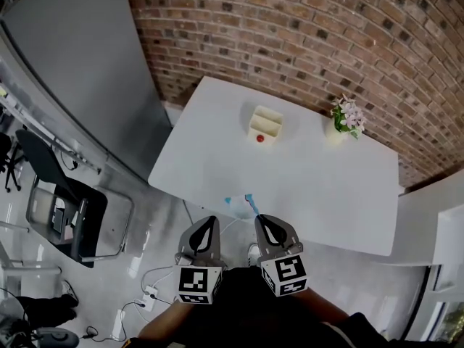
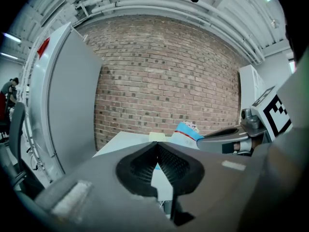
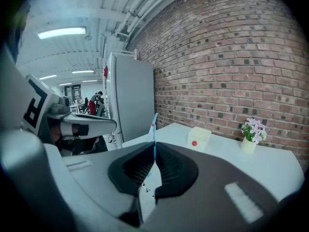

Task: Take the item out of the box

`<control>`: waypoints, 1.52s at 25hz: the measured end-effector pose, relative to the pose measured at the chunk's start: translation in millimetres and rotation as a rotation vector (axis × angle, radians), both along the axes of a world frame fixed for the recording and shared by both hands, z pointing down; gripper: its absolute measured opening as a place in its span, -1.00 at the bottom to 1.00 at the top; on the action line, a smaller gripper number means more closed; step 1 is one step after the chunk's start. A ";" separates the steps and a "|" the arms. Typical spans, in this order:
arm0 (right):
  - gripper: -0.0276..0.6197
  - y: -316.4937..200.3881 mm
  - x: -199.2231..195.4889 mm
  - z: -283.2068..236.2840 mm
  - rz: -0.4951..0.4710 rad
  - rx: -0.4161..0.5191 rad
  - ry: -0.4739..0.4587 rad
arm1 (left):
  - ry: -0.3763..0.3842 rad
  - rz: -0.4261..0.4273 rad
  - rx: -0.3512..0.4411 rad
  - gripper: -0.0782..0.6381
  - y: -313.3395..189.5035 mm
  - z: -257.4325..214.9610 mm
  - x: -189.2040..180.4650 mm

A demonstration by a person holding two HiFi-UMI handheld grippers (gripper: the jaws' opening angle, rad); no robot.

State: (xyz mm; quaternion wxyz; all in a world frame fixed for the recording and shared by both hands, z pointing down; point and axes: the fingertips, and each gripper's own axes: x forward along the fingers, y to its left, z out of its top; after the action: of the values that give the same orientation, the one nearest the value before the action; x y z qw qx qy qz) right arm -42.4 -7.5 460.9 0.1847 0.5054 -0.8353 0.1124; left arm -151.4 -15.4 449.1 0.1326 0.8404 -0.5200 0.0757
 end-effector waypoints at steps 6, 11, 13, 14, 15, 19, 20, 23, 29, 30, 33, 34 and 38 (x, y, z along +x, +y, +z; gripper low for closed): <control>-0.90 5.0 13.1 0.4 -0.013 -0.009 -0.009 | -0.002 0.003 -0.007 -0.77 -2.3 -0.6 16.0; -0.90 7.4 22.7 2.0 -0.020 -0.013 -0.016 | -0.011 0.023 -0.021 -0.77 1.1 5.1 34.3; -0.90 7.5 25.7 3.4 -0.022 -0.014 -0.014 | -0.012 0.025 -0.016 -0.77 0.2 3.9 38.4; -0.90 7.2 27.1 4.2 -0.022 -0.016 -0.014 | -0.013 0.025 -0.015 -0.77 -0.2 3.7 40.1; -0.90 6.8 28.5 4.9 -0.022 -0.017 -0.014 | -0.015 0.026 -0.015 -0.77 -0.4 4.0 41.7; -0.91 4.9 33.7 5.4 -0.016 -0.009 -0.013 | -0.023 0.033 -0.016 -0.77 -0.7 4.3 47.6; -0.91 4.7 34.8 5.5 -0.015 -0.007 -0.011 | -0.024 0.035 -0.016 -0.77 -0.8 4.4 49.0; -0.91 4.4 35.8 5.1 -0.016 -0.002 -0.011 | -0.030 0.040 -0.017 -0.77 -1.6 7.1 51.4; -0.91 4.6 35.1 2.4 -0.016 0.007 -0.016 | -0.035 0.046 -0.013 -0.77 -2.6 8.4 52.1; -0.91 4.5 34.9 1.6 -0.016 0.010 -0.017 | -0.036 0.046 -0.011 -0.77 -2.9 7.7 51.8; -0.91 4.9 33.7 0.8 -0.013 0.011 -0.018 | -0.034 0.047 -0.013 -0.77 -2.7 7.1 50.3; -0.91 5.1 33.2 0.8 -0.013 0.010 -0.017 | -0.035 0.049 -0.017 -0.77 -2.2 7.3 49.6; -0.91 6.6 30.6 -0.2 -0.019 0.013 -0.014 | -0.032 0.040 -0.008 -0.77 -1.7 5.7 45.8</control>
State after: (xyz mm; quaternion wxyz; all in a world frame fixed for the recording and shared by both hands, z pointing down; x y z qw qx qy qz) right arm -11.8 -0.9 460.7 0.1767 0.4980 -0.8420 0.1086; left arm -105.6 -17.0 454.8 0.1260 0.8488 -0.5049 0.0939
